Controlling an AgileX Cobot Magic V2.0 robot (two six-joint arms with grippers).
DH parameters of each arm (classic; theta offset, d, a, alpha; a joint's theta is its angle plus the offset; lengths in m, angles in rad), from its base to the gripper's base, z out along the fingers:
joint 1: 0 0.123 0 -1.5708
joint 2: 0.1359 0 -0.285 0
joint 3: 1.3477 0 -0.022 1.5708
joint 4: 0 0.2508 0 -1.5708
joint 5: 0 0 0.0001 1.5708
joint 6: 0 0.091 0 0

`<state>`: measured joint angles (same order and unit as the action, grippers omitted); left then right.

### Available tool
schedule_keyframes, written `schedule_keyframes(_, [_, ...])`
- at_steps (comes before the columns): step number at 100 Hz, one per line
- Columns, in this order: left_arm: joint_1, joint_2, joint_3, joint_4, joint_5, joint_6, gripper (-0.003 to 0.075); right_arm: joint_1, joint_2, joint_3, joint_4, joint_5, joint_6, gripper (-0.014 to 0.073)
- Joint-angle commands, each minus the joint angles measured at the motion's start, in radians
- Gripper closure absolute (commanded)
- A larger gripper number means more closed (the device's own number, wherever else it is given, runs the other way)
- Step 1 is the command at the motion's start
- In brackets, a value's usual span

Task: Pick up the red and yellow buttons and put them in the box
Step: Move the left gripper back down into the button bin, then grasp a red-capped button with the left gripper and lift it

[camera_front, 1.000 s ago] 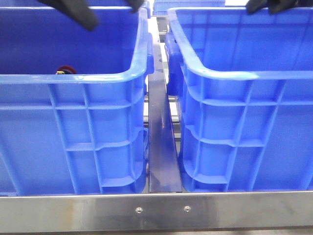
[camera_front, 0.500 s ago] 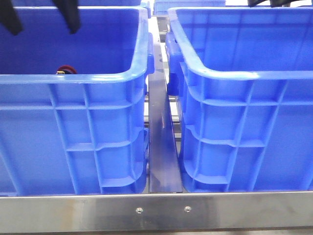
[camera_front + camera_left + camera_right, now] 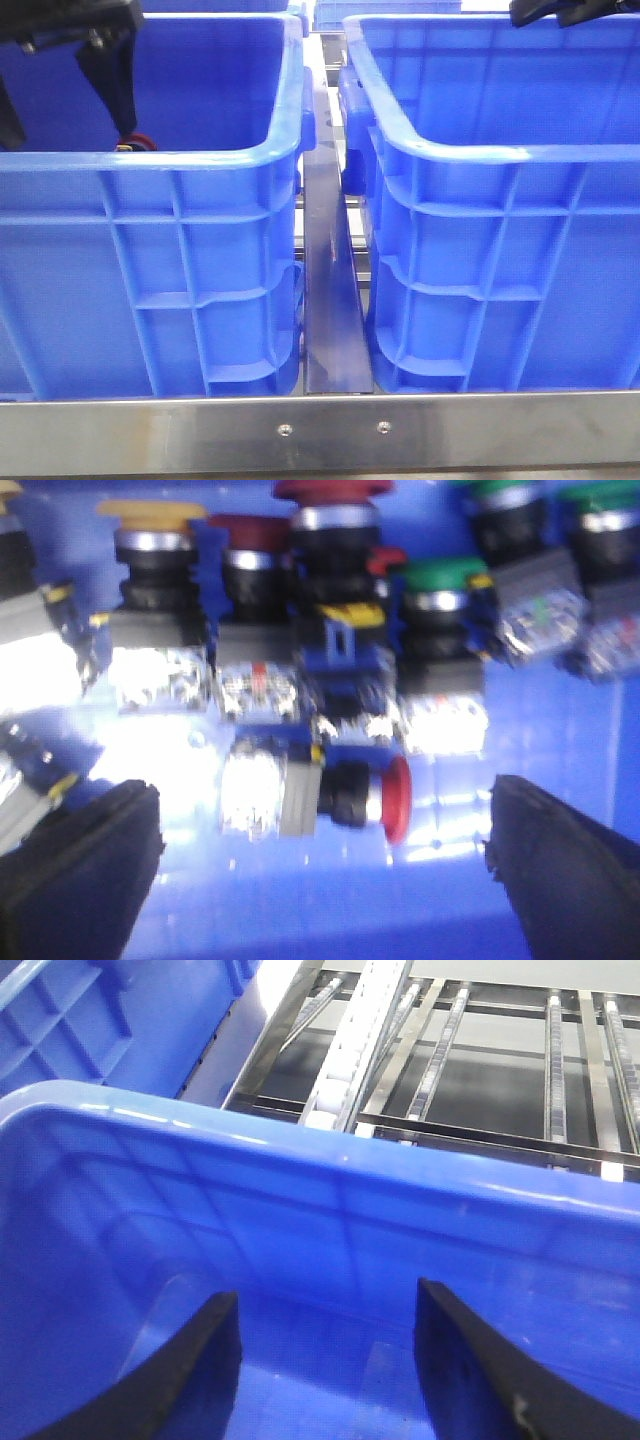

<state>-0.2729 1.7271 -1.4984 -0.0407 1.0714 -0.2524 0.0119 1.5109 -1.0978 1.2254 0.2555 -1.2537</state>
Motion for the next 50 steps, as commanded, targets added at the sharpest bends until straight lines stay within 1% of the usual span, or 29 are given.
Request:
schedule_keyframes(1, [0.014, -0.003, -0.061, -0.075, -0.027, 0.046, 0.0102, 0.000, -0.041, -0.025, 0.012, -0.028, -0.008, 0.0172])
schedule_keyframes(7, [0.014, 0.024, -0.081, -0.113, -0.032, 0.069, 0.0102, 0.000, -0.041, -0.025, 0.012, -0.030, -0.008, 0.0172])
schedule_keyframes(33, [0.014, 0.127, -0.153, -0.114, -0.018, 0.076, 0.0102, 0.000, -0.041, -0.025, 0.012, -0.037, -0.008, 0.0172])
schedule_keyframes(50, [0.014, 0.150, -0.176, -0.105, -0.020, 0.076, 0.0111, 0.000, -0.041, -0.025, 0.012, -0.037, -0.008, 0.0172])
